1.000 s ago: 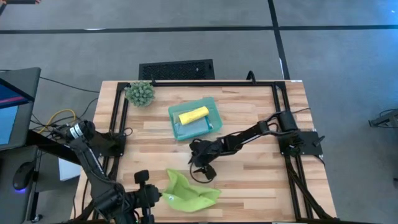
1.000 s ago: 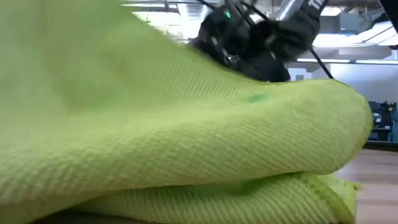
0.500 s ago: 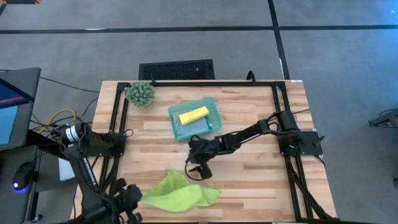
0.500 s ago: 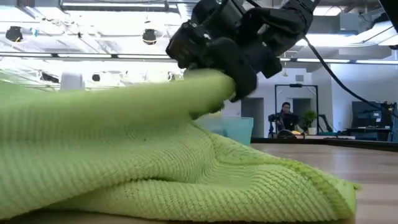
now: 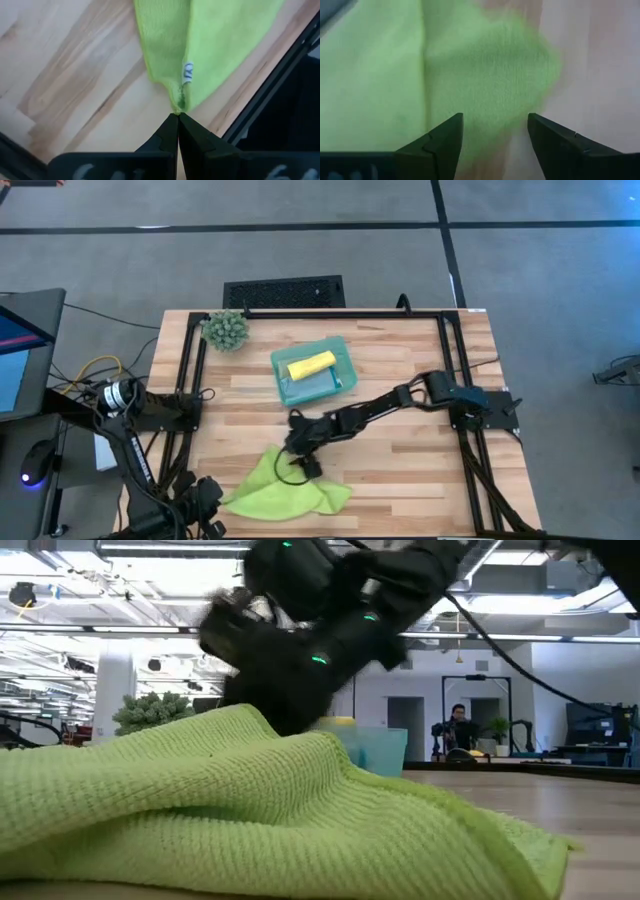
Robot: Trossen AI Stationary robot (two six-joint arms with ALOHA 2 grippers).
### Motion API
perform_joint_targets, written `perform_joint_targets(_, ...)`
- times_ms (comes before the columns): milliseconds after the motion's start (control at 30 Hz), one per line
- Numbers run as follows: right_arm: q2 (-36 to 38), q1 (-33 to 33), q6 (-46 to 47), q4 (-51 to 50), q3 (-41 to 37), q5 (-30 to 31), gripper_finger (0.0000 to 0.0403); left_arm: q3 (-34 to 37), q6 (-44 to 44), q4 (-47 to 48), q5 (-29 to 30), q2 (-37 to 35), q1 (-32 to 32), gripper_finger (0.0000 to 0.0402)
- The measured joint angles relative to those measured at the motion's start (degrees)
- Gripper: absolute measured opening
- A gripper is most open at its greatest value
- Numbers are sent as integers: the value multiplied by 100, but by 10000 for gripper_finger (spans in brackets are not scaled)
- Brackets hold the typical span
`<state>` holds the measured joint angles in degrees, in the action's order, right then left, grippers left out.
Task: Fold microfiber towels
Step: Fold the light green towel
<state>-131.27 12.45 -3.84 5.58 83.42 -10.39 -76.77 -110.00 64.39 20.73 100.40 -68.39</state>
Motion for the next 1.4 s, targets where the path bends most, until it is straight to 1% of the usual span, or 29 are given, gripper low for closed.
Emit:
perform_joint_targets(33,-118,-8,0,-9,234,5,248,0,4,6,71,0,14,0)
perform_joint_targets(100,-300,-7,6,-365,616,12,245,0,89,-18,211,0,28,0)
perform_joint_targets(167,-477,-9,56,-541,933,106,229,0,221,-91,337,0,32,0)
perform_joint_targets(200,-474,-8,73,-794,1046,195,214,0,272,-137,399,0,36,0)
perform_joint_targets(267,-467,-6,33,-991,1092,523,171,0,380,-139,455,0,36,0)
perform_joint_targets(367,-338,-1,-165,-1462,1093,1210,82,0,593,-129,592,0,36,0)
perform_joint_targets(433,-200,-37,-265,-1894,1075,1530,27,4,804,-74,853,0,36,0)
perform_joint_targets(467,-147,-62,-262,-2028,1074,1615,16,32,959,-58,1103,0,36,0)
perform_joint_targets(533,48,-80,-164,-2579,1009,1877,21,149,1325,-87,1641,0,89,0)
perform_joint_targets(600,267,-80,1,-3043,850,2220,29,308,1680,-136,2043,0,192,0)
perform_joint_targets(700,703,-52,428,-3880,451,2654,24,648,2166,-117,2366,0,433,0)
perform_joint_targets(767,1022,-40,752,-4216,54,2803,14,900,2516,-95,2578,0,646,0)
perform_joint_targets(833,1393,4,1083,-4392,-435,2937,7,1136,2866,-94,2874,0,899,0)
perform_joint_targets(900,1814,87,1391,-4360,-903,3055,7,1301,3221,-91,3072,0,1178,0)
perform_joint_targets(1067,2822,453,2189,-4347,-1736,2907,30,1328,4354,-30,3374,0,1788,0)
perform_joint_targets(1167,3246,789,2568,-4287,-1911,2830,35,1134,5259,-49,3342,0,2091,0)
perform_joint_targets(1233,3404,1102,2775,-4196,-1915,2811,33,965,5934,-40,3072,0,2225,0)
perform_joint_targets(1333,3555,1601,2929,-3810,-1918,2573,27,619,7027,-88,2660,0,2226,0)
perform_joint_targets(1400,3627,1939,2938,-3417,-1918,2411,24,376,7592,-94,2596,-17,2139,0)
